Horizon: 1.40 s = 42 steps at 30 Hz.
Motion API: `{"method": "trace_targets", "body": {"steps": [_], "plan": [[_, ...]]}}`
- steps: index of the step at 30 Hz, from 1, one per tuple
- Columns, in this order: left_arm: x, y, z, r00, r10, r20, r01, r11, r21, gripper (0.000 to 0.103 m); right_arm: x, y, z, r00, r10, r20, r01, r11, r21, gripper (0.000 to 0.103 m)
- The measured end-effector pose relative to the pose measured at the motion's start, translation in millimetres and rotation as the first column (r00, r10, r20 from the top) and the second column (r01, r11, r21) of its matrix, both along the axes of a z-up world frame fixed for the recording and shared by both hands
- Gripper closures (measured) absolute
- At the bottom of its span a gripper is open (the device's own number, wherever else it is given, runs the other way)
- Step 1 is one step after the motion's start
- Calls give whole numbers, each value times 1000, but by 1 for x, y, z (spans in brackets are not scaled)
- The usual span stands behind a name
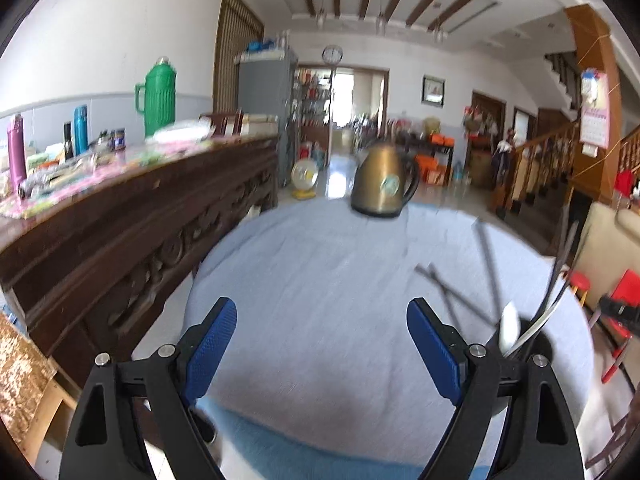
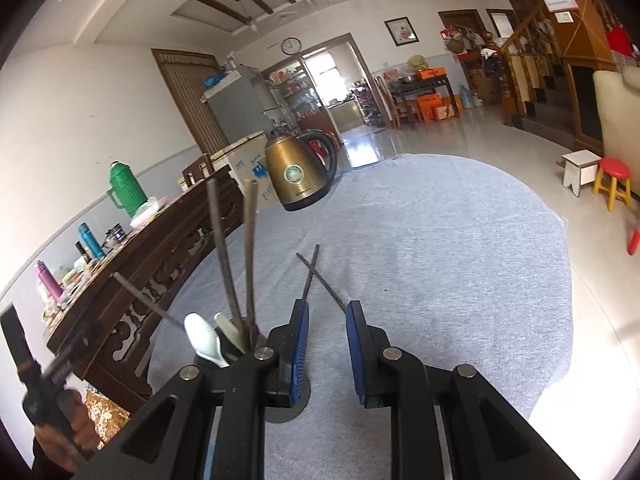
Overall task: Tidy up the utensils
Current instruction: 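Withdraw both tools from the cup toward the last chopsticks on the cloth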
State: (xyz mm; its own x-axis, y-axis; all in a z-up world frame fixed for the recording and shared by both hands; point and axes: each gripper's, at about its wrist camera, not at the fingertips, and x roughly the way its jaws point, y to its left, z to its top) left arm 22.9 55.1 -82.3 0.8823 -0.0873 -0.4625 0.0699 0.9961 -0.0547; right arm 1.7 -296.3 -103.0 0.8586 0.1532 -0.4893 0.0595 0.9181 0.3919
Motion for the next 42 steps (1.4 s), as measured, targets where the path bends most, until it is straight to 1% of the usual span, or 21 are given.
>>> {"method": "trace_targets", "body": {"steps": [4, 7, 11, 17, 20, 23, 31, 33, 38, 42], "plan": [[5, 16, -19, 995, 24, -97, -24, 1000, -1, 16, 9, -12, 0, 999, -31, -26, 32, 999, 36, 82], [4, 24, -26, 990, 38, -136, -37, 999, 9, 16, 13, -21, 4, 998, -52, -43, 54, 997, 46, 82], [-2, 27, -26, 986, 44, -161, -40, 999, 25, 16, 16, -27, 9, 996, -71, -55, 74, 996, 59, 82], [-12, 22, -28, 980, 19, -197, -8, 998, 57, 16, 16, -34, 1, 992, -77, -103, 84, 994, 67, 82], [-14, 18, -27, 979, 7, -204, 9, 997, 80, 16, 12, -37, -1, 990, -80, -115, 87, 994, 59, 82], [-13, 15, -24, 976, 5, -216, 14, 996, 88, 16, 7, -47, 0, 989, -89, -120, 99, 992, 73, 82], [-17, 15, -6, 981, 21, -191, 1, 993, 115, 16, -20, -72, 7, 983, -140, -117, 149, 986, 76, 82], [-19, 17, 1, 984, 34, -174, -13, 993, 119, 16, -26, -77, 11, 982, -151, -111, 161, 983, 85, 82], [-18, 29, 20, 987, 70, -144, -53, 992, 118, 16, -34, -77, 23, 984, -151, -98, 158, 985, 65, 82], [-13, 39, 28, 984, 105, -143, -86, 987, 133, 16, -36, -70, 30, 985, -143, -98, 147, 988, 41, 82]]}}
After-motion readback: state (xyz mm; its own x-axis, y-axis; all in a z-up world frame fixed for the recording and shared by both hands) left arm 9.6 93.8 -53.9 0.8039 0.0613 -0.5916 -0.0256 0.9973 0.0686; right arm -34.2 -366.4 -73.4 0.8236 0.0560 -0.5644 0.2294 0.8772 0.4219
